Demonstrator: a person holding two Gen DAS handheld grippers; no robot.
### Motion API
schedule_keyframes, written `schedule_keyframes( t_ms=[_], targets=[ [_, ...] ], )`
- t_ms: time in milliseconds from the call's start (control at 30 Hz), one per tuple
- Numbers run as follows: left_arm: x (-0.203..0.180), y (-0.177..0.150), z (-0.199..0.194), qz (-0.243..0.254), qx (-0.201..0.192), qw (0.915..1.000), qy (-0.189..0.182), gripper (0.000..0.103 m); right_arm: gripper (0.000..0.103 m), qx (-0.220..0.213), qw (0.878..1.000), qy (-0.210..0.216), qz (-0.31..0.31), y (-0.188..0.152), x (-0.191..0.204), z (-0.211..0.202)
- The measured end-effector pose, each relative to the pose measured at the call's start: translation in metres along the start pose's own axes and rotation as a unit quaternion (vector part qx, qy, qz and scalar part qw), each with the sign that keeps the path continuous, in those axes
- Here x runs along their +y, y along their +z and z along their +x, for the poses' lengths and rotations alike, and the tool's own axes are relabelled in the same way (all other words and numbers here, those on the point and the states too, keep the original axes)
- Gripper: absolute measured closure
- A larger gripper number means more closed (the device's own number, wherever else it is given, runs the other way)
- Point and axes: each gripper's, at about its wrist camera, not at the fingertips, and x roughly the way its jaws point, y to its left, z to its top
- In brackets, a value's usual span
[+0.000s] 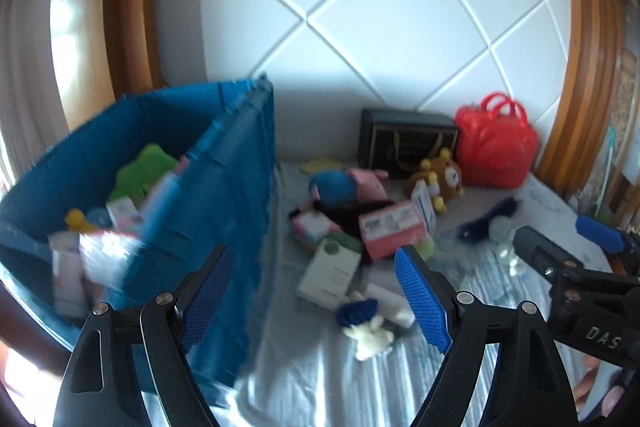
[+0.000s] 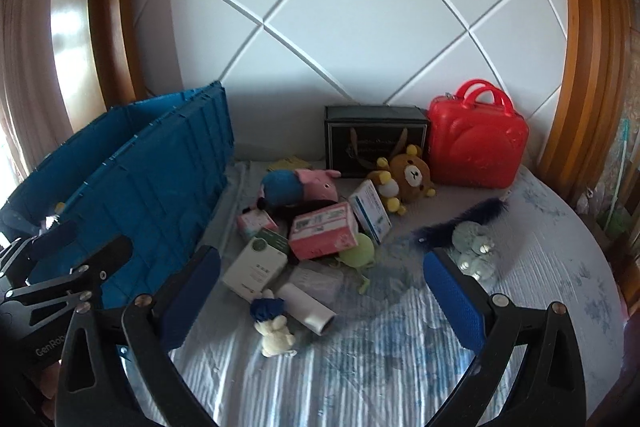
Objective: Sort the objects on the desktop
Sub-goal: 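Move both open tools back over the bed items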
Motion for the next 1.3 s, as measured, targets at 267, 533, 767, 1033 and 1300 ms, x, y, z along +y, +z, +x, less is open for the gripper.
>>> schedule_keyframes(
  t_ms=[267,533,767,1033,1300],
  targets=[
    [-0.052,-0.058,0.077,-0.031,0.105,0.9918,0.065,0.02,0.0,0.096,0.994,0.051,-0.027,-0.037,-0.053,0.083],
    [-0.06,-0.11,0.144,-0.056,0.176,0.9779,0.098,0.02,0.0,0.174,0.978,0.102,-0.057,-0.08,-0.052,0.163],
    [-0.065,-0.131,0.199,-0.079,0.207,0.969,0.109,0.02,0.0,0.212,0.97,0.097,-0.072,-0.102,-0.061,0.213],
    [-0.049,-0.134,0.204,-0.071,0.185,0.9711,0.132,0.027,0.0,0.225,0.96,0.141,-0.087,-0.113,-0.041,0.238],
    [-0.015,-0.134,0.201,-0.083,0.18,0.9711,0.132,0.028,0.0,0.237,0.95,0.174,-0.103,-0.112,-0.011,0.257]
  ],
)
